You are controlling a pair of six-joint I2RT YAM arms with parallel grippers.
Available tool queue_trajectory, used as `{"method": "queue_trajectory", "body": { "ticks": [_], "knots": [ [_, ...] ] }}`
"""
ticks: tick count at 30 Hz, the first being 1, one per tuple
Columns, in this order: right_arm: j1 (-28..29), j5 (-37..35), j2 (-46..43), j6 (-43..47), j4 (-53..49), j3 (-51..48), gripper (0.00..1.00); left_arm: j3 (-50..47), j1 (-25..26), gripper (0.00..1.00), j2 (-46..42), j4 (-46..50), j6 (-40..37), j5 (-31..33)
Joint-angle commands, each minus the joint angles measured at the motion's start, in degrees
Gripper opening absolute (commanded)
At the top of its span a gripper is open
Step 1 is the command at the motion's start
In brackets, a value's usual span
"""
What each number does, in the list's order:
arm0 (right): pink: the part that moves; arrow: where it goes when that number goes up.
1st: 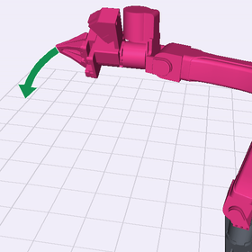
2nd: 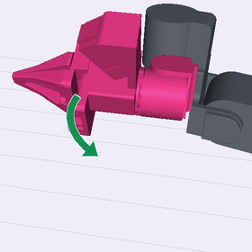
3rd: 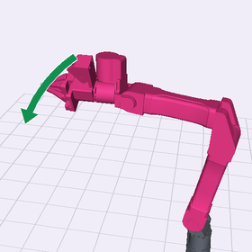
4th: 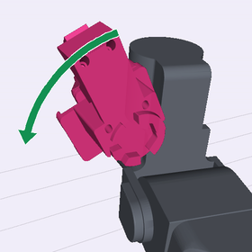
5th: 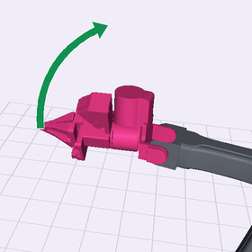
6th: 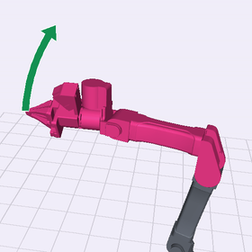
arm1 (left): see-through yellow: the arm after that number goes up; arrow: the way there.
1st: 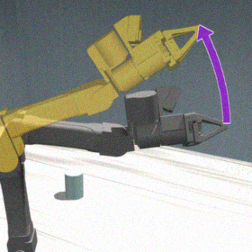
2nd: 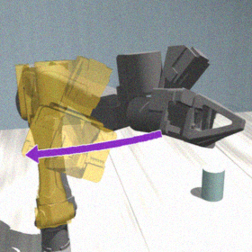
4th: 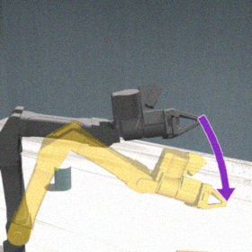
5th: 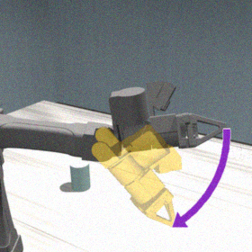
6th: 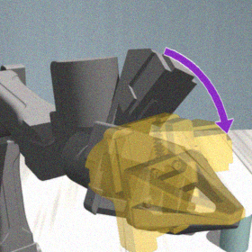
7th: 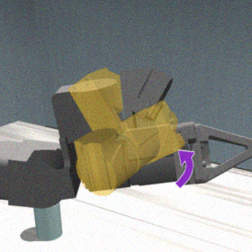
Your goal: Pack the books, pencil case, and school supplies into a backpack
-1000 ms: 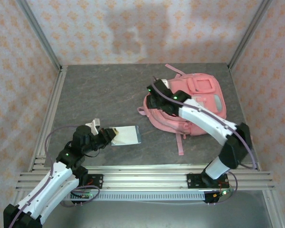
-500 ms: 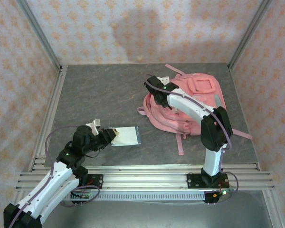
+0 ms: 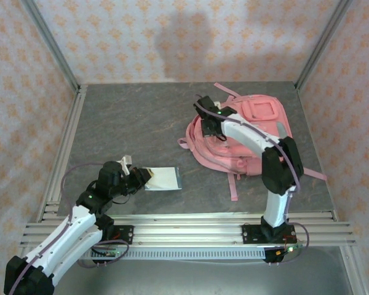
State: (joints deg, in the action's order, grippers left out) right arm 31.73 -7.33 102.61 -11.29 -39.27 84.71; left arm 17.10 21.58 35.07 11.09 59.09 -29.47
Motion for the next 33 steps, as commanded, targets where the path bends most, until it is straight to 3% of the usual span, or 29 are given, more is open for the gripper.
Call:
{"method": "queue_trajectory", "body": {
  "ticks": [1,9,12,17,25,33],
  "knots": [
    [-2.79,11.03,-10.97,-1.00,6.49,-4.17,0.00,4.66,-0.40,0.00,1.16,2.16,-3.18,2.95],
    [-15.42,46.35,-24.23,-13.91,22.09,-11.55,0.00,12.85,-0.40,0.00,9.14,1.88,-6.11,3.80],
    [-18.06,53.07,-26.60,-19.07,28.15,-14.00,0.00,16.78,-0.40,0.00,12.98,0.35,-6.53,3.93],
    [-19.73,59.16,-27.94,-27.26,38.22,-17.51,0.00,24.03,-0.41,0.00,20.92,-3.71,-5.26,3.62],
    [-20.31,62.70,-27.57,-37.53,49.38,-20.43,0.00,34.93,-0.40,0.00,35.83,-12.20,0.94,3.72],
    [-20.37,64.38,-27.70,-39.69,51.75,-21.16,0.00,41.93,0.33,0.00,47.11,-22.99,7.27,1.06]
  ]
}}
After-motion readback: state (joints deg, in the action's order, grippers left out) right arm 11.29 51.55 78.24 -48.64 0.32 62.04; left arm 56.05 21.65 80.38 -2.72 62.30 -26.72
